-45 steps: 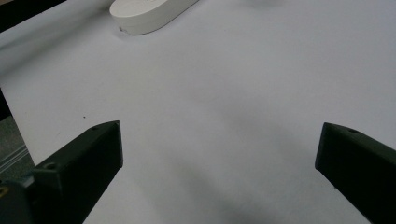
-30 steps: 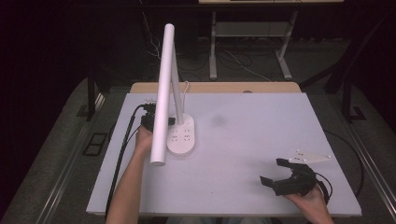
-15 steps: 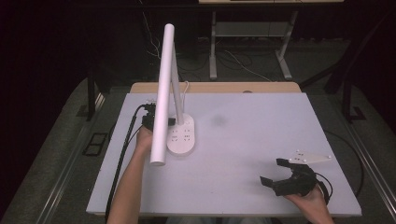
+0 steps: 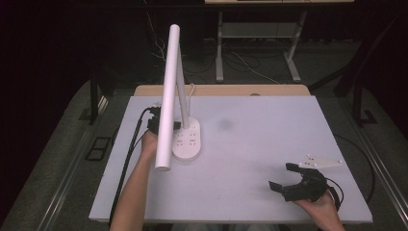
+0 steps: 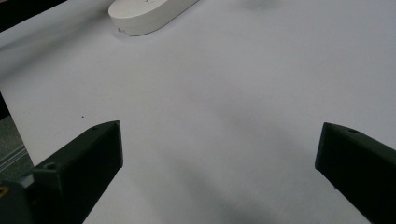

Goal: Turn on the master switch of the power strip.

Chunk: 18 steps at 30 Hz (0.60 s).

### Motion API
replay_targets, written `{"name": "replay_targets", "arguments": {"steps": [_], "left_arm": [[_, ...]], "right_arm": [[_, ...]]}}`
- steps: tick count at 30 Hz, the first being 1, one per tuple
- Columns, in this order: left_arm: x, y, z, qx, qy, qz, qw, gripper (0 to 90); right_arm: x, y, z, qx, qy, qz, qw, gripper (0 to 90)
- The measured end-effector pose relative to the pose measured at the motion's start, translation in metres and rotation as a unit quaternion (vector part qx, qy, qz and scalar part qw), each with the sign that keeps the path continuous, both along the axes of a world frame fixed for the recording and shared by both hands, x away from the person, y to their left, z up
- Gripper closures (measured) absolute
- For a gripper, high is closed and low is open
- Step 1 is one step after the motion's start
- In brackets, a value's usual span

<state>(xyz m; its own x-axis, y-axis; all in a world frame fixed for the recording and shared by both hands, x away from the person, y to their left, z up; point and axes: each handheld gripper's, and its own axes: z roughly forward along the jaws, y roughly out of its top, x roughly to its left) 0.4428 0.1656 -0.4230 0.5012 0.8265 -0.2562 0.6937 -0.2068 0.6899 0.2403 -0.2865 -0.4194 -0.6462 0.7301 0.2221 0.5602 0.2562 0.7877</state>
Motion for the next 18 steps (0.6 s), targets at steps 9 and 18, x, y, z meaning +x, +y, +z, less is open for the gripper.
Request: {"name": "replay_targets", "arguments": {"steps": [9, 18], "left_arm": [[-0.002, 0.0, 0.002, 0.003, -0.007, 0.007, 0.9999, 89.9], [-0.007, 0.01, 0.003, -0.011, -0.006, 0.016, 0.9998, 89.6]], "right_arm": [[0.0, 0.0, 0.0, 0.001, 0.0, 0.0, 1.0, 0.3], [0.0, -0.002, 0.0, 0.001, -0.002, -0.001, 1.0, 0.4]]}}
